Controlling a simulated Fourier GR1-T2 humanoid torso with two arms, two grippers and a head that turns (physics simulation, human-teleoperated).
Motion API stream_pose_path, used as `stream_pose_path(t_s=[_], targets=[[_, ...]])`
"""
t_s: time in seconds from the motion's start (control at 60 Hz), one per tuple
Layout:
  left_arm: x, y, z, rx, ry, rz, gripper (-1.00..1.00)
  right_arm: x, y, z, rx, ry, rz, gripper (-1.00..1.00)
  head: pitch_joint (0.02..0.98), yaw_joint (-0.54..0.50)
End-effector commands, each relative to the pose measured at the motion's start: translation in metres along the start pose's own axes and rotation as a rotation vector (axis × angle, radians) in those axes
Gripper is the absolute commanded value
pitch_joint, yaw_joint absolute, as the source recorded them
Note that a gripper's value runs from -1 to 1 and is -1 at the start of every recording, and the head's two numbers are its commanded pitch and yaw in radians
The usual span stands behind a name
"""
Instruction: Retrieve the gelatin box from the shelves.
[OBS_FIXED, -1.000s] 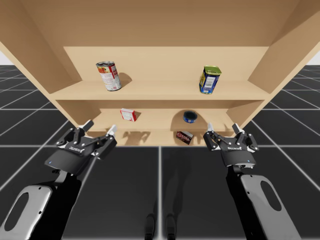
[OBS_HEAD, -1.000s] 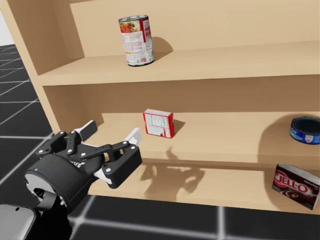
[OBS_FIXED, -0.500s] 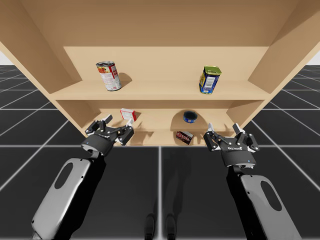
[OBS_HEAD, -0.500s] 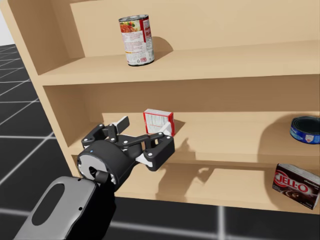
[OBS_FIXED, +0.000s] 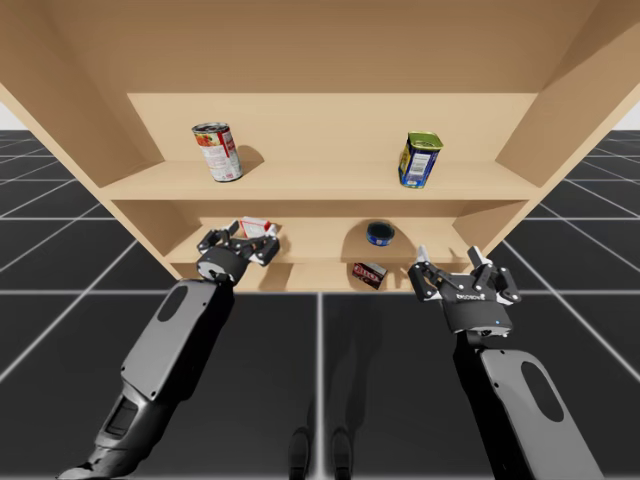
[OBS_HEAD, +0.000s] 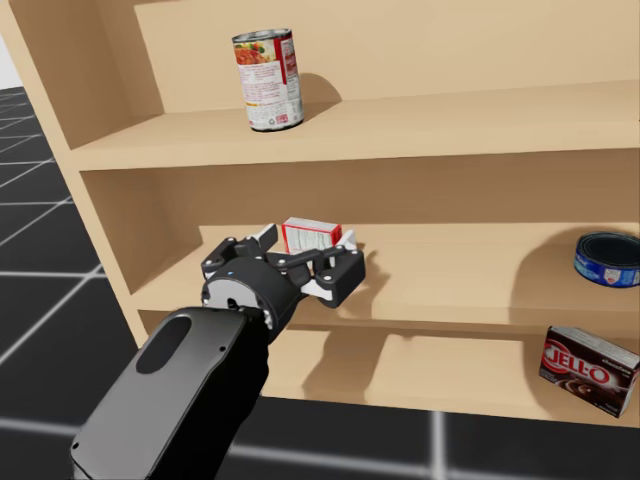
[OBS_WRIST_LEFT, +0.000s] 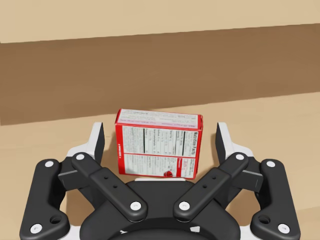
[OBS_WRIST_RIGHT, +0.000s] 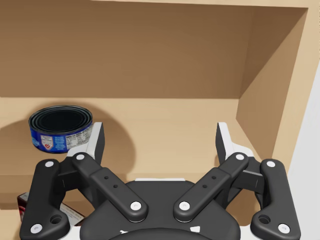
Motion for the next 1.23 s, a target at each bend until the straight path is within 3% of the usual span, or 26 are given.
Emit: stream_pose_path(t_s=[0.017,0.25,0.267,0.283,0.3,0.317,0.333,0.35,0.533,0.75,1.05,1.233], targets=[[-0.005,0.001,-0.021,0.014,0.011,0.008,-1.00,0.000,-0.001,0.000,-0.010,-0.003,0.006,-1.00,0.548,0.24],[-0.008,0.000,-0.035,0.018,0.016,0.025,-1.00,0.000,-0.003,-0.001,-0.019,-0.008,0.012,-1.00,0.544,0.23],[-0.008,0.000,-0.035,0.017,0.017,0.025,-0.88,0.000,-0.003,-0.001,-0.020,-0.008,0.013,-1.00,0.544,0.23],[-0.008,-0.001,-0.035,0.018,0.016,0.024,-0.57,0.000,-0.004,-0.001,-0.019,-0.008,0.015,-1.00,0.543,0.23],[-0.009,-0.001,-0.035,0.017,0.016,0.024,0.05,0.000,-0.004,-0.001,-0.019,-0.008,0.015,-1.00,0.543,0.23],[-0.009,-0.001,-0.034,0.016,0.015,0.024,0.40,0.000,-0.004,-0.001,-0.019,-0.008,0.015,-1.00,0.543,0.23],[-0.009,-0.002,-0.034,0.015,0.015,0.021,0.92,0.000,-0.004,-0.001,-0.020,-0.009,0.015,-1.00,0.544,0.23],[-0.009,-0.002,-0.032,0.012,0.015,0.018,0.95,0.000,-0.004,-0.001,-0.020,-0.009,0.016,-1.00,0.544,0.23],[-0.003,-0.002,-0.020,-0.009,0.003,0.008,0.97,-0.001,-0.004,-0.002,-0.024,-0.006,0.020,-1.00,0.542,0.23],[0.019,-0.004,0.015,-0.016,-0.056,-0.074,1.00,-0.001,-0.005,-0.002,-0.029,-0.001,0.015,-1.00,0.546,0.23],[0.037,-0.005,0.070,-0.055,-0.008,-0.137,1.00,-0.001,-0.004,-0.002,-0.027,0.006,0.016,-1.00,0.544,0.24],[0.041,-0.001,0.104,-0.068,-0.001,-0.135,1.00,-0.001,-0.004,-0.001,-0.028,0.004,0.017,-1.00,0.541,0.24]])
